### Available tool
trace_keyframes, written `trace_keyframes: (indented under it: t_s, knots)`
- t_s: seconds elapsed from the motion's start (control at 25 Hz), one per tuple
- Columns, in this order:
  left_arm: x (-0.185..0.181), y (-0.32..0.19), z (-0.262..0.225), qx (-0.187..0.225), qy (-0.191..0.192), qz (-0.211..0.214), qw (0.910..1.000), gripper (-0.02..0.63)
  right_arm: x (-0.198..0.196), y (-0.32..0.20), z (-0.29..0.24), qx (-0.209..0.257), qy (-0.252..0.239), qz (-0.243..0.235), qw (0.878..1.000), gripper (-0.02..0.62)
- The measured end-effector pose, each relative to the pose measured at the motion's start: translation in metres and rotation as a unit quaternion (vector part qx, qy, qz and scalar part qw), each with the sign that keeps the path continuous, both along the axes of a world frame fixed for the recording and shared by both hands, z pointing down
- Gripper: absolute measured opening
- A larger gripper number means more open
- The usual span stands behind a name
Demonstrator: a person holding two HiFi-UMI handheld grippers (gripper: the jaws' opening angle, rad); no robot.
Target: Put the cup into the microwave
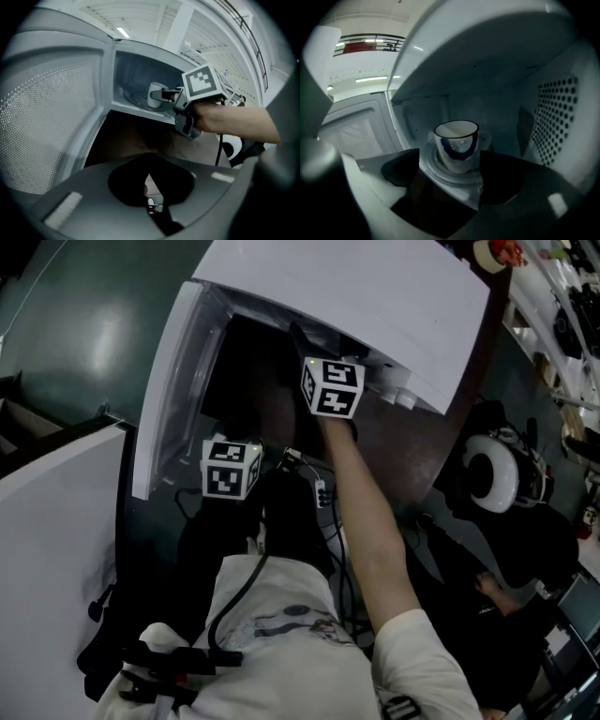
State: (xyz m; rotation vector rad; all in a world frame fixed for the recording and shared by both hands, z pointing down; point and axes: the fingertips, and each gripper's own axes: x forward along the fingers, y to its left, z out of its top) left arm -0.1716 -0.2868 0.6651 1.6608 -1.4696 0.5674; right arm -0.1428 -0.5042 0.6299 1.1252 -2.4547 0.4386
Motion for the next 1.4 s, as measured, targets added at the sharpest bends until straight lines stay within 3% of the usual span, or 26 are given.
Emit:
trace_keyframes:
  t_s: [0.08, 0.2, 0.44, 0.96, 1.4]
  knots:
    - [0.004, -0.001, -0.004, 0.008, 0.002, 0.01, 0.9999, 0.0, 0.005, 0.025, -0.002, -0.004, 0.002, -0.008, 1.0, 0.378]
    - [0.009, -0.002, -0.011, 0.023, 0.005, 0.03, 0.9993, 0.0, 0.015, 0.064, -0.008, -0.004, 0.009, -0.011, 1.0, 0.267]
    - [0.018, 0.012, -0.03, 0.047, 0.008, 0.063, 0.9969, -0.001, 0.062, 0.134, -0.036, 0.013, 0.012, 0.061, 0.998, 0.004]
    - [0.036, 0.062, -0.068, 0.102, 0.042, 0.105, 0.9884, -0.002, 0.168, 0.251, -0.077, 0.03, 0.026, 0.18, 0.983, 0.002]
    - [0.055, 0.12, -0.093, 0.139, 0.032, 0.106, 0.9841, 0.0, 0.183, 0.323, -0.111, 0.071, 0.001, 0.183, 0.98, 0.002]
